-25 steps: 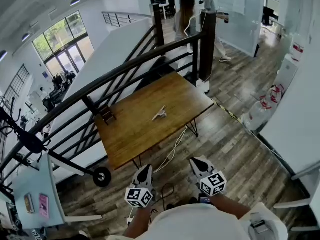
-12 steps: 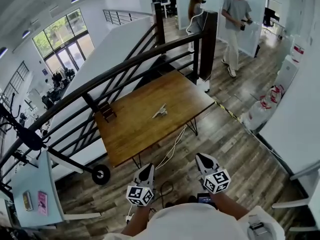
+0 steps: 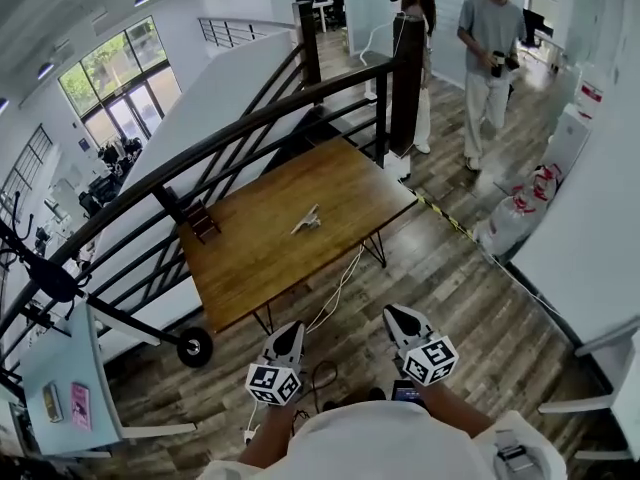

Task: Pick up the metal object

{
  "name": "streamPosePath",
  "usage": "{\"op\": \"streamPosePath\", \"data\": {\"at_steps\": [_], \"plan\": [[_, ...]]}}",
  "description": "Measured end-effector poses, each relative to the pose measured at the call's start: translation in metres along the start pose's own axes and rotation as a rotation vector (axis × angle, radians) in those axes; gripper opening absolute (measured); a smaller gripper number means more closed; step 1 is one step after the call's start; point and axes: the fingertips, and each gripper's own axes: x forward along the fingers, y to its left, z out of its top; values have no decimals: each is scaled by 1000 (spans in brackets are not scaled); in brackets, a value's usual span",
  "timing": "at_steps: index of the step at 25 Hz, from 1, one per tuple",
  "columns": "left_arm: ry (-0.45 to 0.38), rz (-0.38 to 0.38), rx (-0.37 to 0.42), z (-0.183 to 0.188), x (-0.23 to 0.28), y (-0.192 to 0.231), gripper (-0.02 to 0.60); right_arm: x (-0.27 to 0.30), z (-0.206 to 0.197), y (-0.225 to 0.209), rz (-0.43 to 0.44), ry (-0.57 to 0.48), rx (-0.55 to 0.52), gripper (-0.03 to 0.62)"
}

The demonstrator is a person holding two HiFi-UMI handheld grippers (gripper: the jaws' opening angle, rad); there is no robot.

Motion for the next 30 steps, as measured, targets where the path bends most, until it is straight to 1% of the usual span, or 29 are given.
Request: {"op": "streamPosePath", "data": {"at_steps": [3,6,10,14,18,22,26,30], "plan": [[-7,4,-16,3,13,-10,11,-7,6,-7,22,-4,5,26],[-11,9,-24,1,21,-23,11,-14,-1,-16,45,12,29,26],[2,29,-27,-4,27,-34,11,-14,-7,-27,82,24,56,26],[10,55,-34,-10,30,-33,11,-6,-19,-36,103,45,92,26],[23,72,-48,-20,39,-18,11,11,-31,-39,121,60,112,26],[22,60,-74,-27,63,3,11,38,-31,-53,116,65,113,26],[1,44,-85,-19,86,28,11,66,-27,-70,89,78,119,26],[-24,46,-98,-7,112,68,11,109,-17,-86,76,88,96,26]]}}
